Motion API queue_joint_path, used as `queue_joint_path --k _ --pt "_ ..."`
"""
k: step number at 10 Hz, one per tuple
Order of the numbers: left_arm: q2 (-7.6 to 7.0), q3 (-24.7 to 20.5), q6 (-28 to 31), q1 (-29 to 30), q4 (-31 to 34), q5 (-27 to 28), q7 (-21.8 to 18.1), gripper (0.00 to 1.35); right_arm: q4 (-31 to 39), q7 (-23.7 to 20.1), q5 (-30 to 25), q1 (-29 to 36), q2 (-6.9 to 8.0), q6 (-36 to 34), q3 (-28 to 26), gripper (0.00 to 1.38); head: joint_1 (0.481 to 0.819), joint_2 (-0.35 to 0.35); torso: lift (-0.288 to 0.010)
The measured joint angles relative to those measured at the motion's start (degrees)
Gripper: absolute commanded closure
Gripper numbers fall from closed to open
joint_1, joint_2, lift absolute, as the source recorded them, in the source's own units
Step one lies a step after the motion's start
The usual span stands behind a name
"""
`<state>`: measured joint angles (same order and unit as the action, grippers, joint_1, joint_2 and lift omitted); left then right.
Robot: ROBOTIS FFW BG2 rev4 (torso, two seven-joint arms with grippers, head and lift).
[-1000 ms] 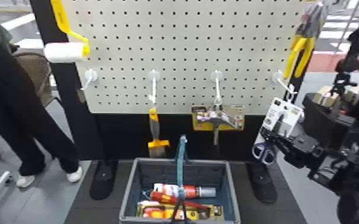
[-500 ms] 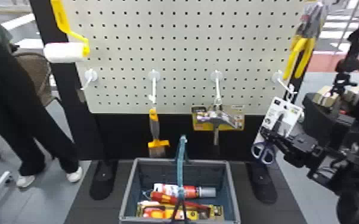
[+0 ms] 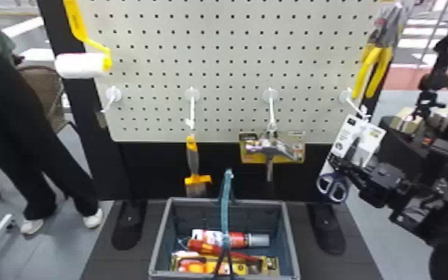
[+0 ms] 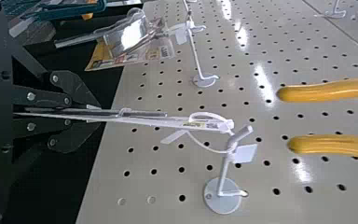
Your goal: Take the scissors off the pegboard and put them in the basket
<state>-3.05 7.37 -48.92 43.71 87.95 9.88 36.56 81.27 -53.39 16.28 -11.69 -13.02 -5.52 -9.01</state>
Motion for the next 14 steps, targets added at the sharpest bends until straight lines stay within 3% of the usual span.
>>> queue_joint_path --k 6,9,11,14 --pt "-0.13 0.18 -0.03 0.01 -0.03 -0.04 0.0 0.18 11.07 2.45 1.69 6.54 1.54 -2.35 -3.14 1.2 0.549 0.0 -0.1" --pt "-0.14 0.19 -0.11 0.0 -0.02 -0.18 0.0 0.18 18.91 8.1 8.75 14.62 5.86 -3.09 -5.18 1.2 0.549 0.0 -0.1" --pt "-0.22 0.29 -0.12 -0.09 -0.02 -0.04 0.0 0.18 21.45 12.4 13.86 18.1 7.76 -3.55 -5.21 1.2 0.549 0.0 -0.1" --pt "-0.32 0.4 -0.09 -0.26 -0.1 0.14 0.0 0.18 26.69 18.72 17.58 22.51 12.08 -3.44 -5.01 1.2 0.549 0.0 -0.1"
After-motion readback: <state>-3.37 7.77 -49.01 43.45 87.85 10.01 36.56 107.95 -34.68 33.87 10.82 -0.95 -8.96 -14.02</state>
